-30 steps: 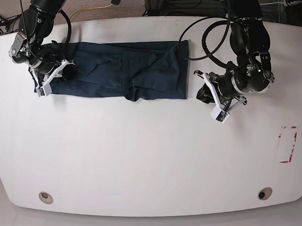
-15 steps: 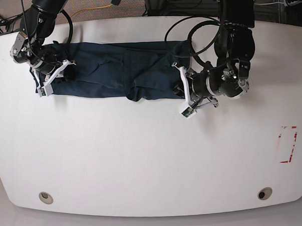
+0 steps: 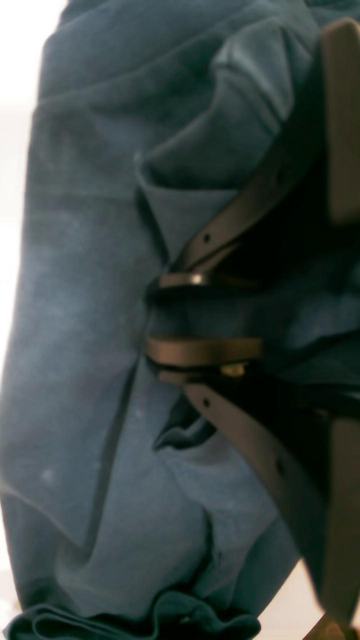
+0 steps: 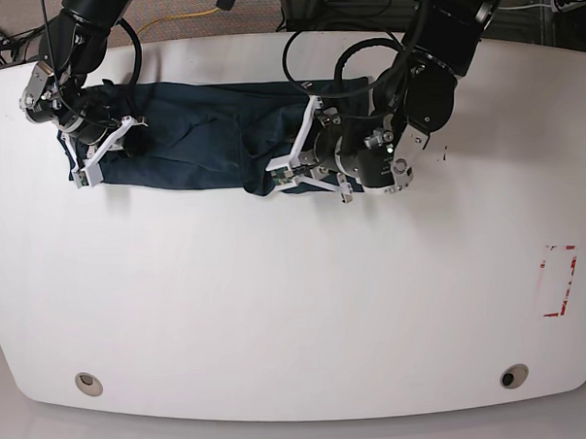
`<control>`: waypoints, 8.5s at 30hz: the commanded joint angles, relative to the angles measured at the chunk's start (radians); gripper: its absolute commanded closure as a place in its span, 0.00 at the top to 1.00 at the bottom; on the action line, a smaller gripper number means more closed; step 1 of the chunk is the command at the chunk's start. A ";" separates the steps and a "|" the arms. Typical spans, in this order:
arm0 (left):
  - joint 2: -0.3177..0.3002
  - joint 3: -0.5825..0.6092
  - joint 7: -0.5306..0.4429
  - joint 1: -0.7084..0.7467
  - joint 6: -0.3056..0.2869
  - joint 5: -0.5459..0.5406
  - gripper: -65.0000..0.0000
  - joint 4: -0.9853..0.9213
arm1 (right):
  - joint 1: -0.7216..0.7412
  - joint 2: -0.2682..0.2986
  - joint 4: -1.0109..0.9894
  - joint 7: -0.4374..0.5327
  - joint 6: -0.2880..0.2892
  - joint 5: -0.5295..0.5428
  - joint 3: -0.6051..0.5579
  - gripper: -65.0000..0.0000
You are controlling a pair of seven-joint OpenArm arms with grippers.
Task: Fold the T-shirt properly
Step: 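Press and smooth the folded end with the left gripper, then withdraw, then release the strip end with the right gripper and move it aside, then grasp the strip end with the right gripper and fold it onto the left-gripper fold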
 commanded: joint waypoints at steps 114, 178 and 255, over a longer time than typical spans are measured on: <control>-0.068 -0.489 -0.207 0.202 0.022 -0.016 0.10 -0.095 | 0.191 0.362 -0.378 -0.283 -0.001 0.249 0.406 0.93; 0.129 -0.483 -0.215 0.084 0.101 -0.016 0.10 -0.322 | 0.002 0.036 0.428 -0.321 -0.001 0.272 0.222 0.00; 0.231 -0.447 -0.261 -0.022 0.095 0.011 0.11 -0.378 | 0.036 -0.013 0.391 -0.196 -0.001 0.397 -0.282 1.00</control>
